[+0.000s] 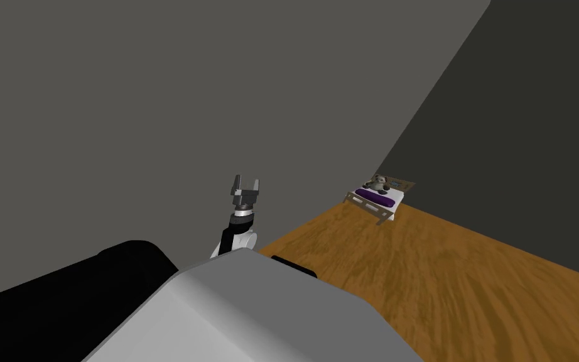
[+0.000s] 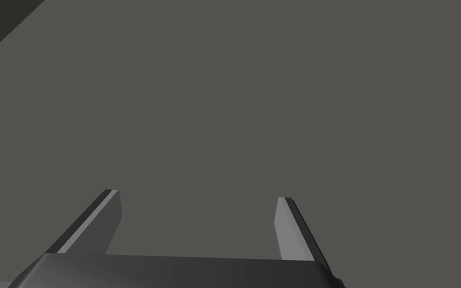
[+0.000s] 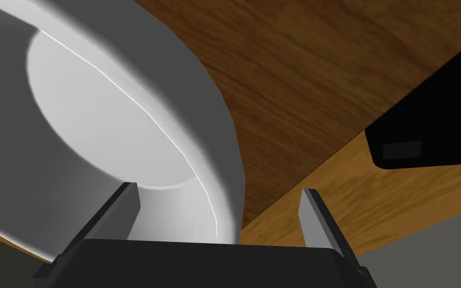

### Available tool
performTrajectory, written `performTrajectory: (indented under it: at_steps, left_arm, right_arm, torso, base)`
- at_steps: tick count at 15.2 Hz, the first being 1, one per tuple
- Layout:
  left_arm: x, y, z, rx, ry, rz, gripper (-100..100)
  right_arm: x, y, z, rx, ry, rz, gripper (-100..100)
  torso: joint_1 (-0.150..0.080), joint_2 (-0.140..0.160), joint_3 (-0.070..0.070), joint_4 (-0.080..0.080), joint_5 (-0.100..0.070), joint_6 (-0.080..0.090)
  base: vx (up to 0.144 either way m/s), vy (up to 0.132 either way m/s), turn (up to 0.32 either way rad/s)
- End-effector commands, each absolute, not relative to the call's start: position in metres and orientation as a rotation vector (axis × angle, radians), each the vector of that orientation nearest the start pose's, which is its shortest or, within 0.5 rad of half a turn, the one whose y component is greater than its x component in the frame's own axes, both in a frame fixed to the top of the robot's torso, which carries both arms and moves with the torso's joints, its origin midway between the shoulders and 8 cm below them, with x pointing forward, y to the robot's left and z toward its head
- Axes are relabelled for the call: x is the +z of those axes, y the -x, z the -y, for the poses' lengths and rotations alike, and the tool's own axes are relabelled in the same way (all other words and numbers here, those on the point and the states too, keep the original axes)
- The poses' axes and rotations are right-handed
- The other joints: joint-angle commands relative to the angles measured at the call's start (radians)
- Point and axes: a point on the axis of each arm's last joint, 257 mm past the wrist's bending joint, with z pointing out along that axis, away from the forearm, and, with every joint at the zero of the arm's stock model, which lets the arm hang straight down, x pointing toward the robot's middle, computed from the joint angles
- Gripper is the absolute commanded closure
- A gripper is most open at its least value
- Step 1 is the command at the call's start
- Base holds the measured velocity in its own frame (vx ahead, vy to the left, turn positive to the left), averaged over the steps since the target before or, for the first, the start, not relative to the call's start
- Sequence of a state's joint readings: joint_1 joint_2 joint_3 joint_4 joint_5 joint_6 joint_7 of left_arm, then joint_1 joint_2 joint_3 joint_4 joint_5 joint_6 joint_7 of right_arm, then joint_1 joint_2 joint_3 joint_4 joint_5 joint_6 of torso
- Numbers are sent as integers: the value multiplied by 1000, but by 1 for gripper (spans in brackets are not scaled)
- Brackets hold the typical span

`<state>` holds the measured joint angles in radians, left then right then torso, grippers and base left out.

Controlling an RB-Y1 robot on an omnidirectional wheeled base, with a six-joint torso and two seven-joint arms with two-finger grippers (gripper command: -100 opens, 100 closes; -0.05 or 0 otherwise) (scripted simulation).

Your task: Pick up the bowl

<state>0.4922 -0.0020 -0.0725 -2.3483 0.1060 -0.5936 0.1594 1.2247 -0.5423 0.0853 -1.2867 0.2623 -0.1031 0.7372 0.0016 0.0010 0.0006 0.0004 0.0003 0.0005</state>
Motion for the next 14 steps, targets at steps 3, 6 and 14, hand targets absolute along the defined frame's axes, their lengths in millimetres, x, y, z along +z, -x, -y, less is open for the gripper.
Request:
performTrajectory:
  at_steps: [3,6,14]
  left_arm:
    - [71,-313,-266,-1628,646,-381,0]
    - [71,-313,-266,-1628,646,-381,0]
    - [71,-313,-266,-1628,646,-381,0]
  right_arm:
    - [-512,223,463,-360,-500,-2890,-100]
    - [-513,222,463,-359,-501,-2890,100]
    - [-494,229,464,-364,-483,-2891,100]
  torso:
    - [0,1,0,0,0,0]
    - [1,-1,-1,0,1,0]
    - [5,-5,-4,-2,3,1]
  base:
    - [-38,-18,35]
    - [-4,-1,4]
    - [28,13,-41]
